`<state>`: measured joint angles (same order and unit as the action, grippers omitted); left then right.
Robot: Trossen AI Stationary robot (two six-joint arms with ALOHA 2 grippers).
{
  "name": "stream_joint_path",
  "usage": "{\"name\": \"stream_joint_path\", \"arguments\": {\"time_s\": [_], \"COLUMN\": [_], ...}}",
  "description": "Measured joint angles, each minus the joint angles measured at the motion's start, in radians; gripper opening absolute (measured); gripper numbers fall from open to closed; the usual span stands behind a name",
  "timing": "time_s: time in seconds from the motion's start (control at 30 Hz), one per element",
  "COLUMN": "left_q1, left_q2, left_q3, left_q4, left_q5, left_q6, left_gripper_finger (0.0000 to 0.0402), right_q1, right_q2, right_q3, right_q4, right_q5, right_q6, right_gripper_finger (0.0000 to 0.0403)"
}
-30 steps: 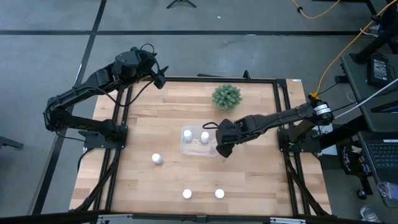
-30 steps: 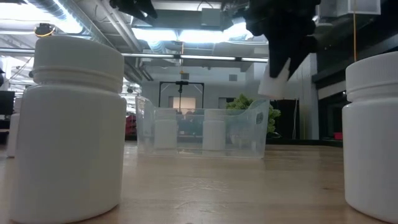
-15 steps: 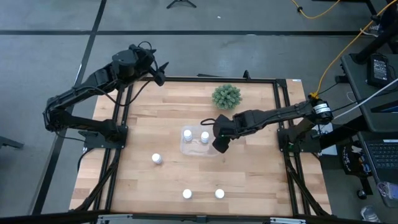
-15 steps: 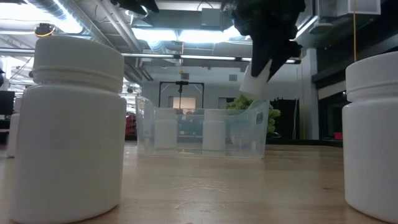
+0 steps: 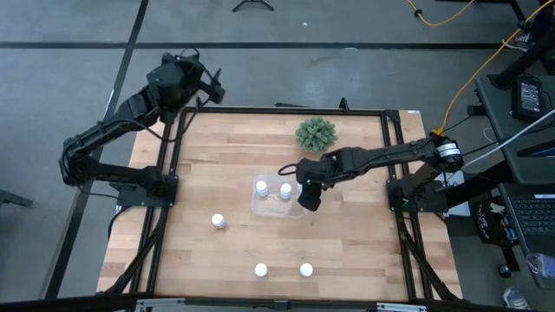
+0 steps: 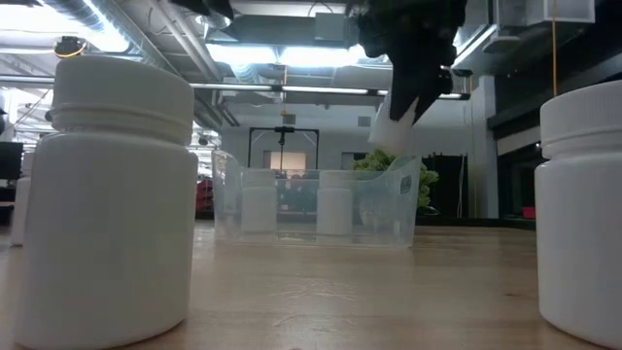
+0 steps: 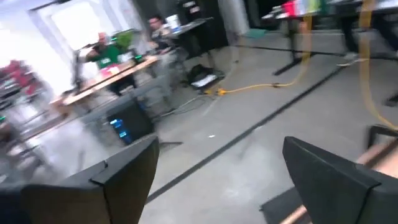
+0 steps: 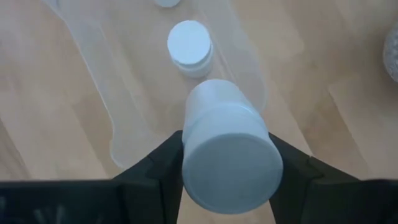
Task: Pick and place pill bottles into a basket
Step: Put the white pill bottle into the transparent bin
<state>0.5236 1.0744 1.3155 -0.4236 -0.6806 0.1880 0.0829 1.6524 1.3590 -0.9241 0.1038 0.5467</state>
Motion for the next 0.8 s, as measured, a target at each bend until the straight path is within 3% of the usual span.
{"name": "stream_joint_path", "arguments": {"time_s": [0.4,0.8], "left_q1": [0.069,0.069], "left_q2": [0.003,0.003], "left_q3": [0.0,0.0], "left_q4": [0.001,0.002], "left_q5": [0.013,0.03], "left_q6": [-0.046,-0.044], "left_gripper_finger": [0.0338,0.0338], "right_q1": [-0.063,-0.014], "right_q2": [0.016,0.206], "right_q3": [0.115,0.32], "right_q4": [-0.039,-0.219], "right_q5": [-0.029,-0.101], "right_q6": [-0.172,-0.193], "right_gripper_finger": [0.0169,0.0169]}}
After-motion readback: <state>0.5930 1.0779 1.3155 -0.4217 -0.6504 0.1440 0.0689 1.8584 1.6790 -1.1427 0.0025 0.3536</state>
